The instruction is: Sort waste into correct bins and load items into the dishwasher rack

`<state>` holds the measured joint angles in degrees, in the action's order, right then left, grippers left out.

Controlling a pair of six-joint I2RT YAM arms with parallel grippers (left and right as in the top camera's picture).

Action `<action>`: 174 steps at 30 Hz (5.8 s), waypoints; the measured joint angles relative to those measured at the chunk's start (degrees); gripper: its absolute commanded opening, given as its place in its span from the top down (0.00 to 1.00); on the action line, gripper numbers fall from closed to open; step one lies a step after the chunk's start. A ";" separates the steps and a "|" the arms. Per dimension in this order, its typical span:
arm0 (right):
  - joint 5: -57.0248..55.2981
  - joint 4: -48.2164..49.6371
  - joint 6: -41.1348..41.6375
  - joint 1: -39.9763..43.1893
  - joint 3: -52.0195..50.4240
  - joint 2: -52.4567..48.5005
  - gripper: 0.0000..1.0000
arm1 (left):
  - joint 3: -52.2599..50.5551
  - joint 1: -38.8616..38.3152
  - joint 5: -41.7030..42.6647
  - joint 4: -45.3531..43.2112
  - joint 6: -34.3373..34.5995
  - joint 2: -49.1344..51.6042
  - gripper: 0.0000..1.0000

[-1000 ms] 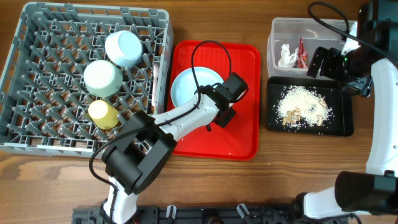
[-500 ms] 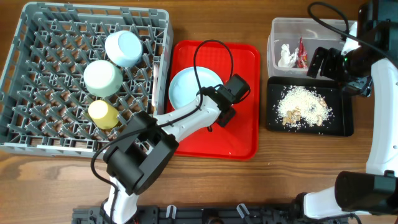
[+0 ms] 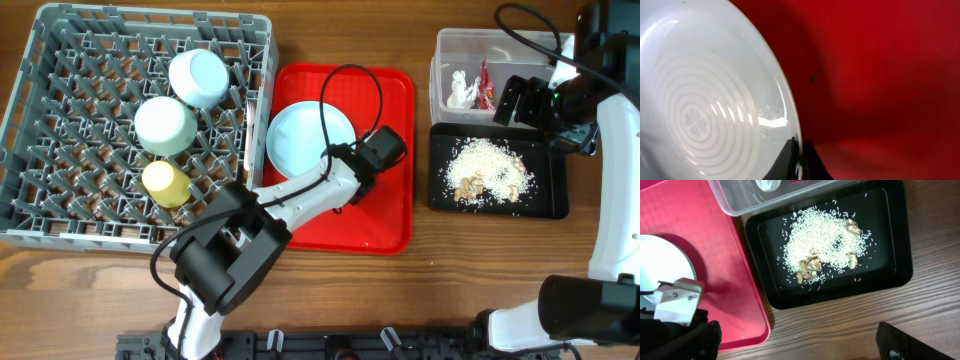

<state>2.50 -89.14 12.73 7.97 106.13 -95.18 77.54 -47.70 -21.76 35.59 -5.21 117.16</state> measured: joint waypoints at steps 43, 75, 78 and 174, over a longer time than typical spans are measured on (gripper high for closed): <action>0.00 -0.13 0.00 0.00 0.00 0.00 0.00 | 0.00 1.03 -8.24 0.24 -3.06 -21.40 0.96; 0.00 -0.85 -0.02 0.00 0.00 0.00 0.00 | 0.00 33.38 38.27 -5.22 19.58 -28.04 0.96; 0.00 -0.85 0.00 0.00 0.00 0.00 0.00 | 0.00 37.22 43.76 -5.22 21.05 -28.04 0.96; 4.70 28.35 -7.08 -3.78 -37.81 45.86 0.00 | -20.79 48.81 31.61 24.79 8.46 -79.95 0.00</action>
<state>7.20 -60.80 5.65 4.19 68.31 -49.32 56.75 1.10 9.85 60.38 3.25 37.21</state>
